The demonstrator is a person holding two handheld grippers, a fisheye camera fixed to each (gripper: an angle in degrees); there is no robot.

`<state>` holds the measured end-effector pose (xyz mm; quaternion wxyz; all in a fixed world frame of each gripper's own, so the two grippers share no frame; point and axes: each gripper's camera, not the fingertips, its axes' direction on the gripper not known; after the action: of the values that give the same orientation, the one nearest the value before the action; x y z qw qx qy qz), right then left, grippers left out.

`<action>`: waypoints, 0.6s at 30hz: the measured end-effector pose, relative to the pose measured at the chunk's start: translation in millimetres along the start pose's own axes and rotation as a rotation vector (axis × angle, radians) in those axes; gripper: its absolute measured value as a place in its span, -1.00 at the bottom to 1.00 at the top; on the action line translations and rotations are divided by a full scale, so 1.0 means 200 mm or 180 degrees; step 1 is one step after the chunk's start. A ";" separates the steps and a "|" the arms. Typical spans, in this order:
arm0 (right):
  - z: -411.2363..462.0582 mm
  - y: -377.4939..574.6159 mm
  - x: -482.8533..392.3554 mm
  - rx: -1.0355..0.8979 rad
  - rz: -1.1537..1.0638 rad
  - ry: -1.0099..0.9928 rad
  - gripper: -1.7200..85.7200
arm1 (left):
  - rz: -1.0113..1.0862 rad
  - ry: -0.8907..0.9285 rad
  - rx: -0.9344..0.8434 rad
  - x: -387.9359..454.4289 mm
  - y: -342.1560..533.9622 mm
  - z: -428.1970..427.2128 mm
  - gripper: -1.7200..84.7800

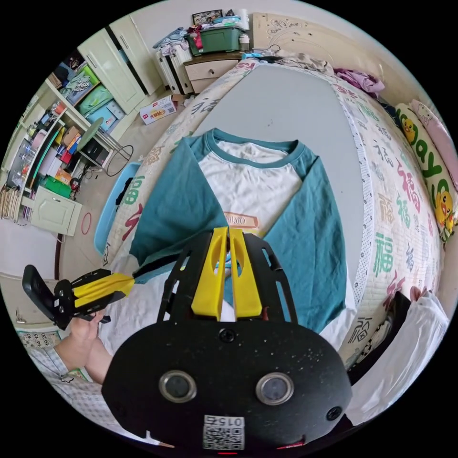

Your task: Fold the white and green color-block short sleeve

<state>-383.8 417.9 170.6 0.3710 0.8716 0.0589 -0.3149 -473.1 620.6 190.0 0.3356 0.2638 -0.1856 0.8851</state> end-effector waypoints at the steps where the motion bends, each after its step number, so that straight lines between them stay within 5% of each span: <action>1: -0.03 0.01 0.03 0.0006 0.0041 0.0051 -0.98 | 0.0076 0.0018 -0.0069 0.04 0.00 0.03 -0.97; 18: -0.46 -0.03 0.22 -0.0234 -0.0129 -0.0246 -0.86 | 0.0458 -0.0037 -0.0280 0.27 -0.06 0.17 -0.80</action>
<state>-304.2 480.4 189.6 0.3983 0.8433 0.0738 -0.3533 -487.0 638.3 250.8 0.2813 0.2399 -0.2447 0.8964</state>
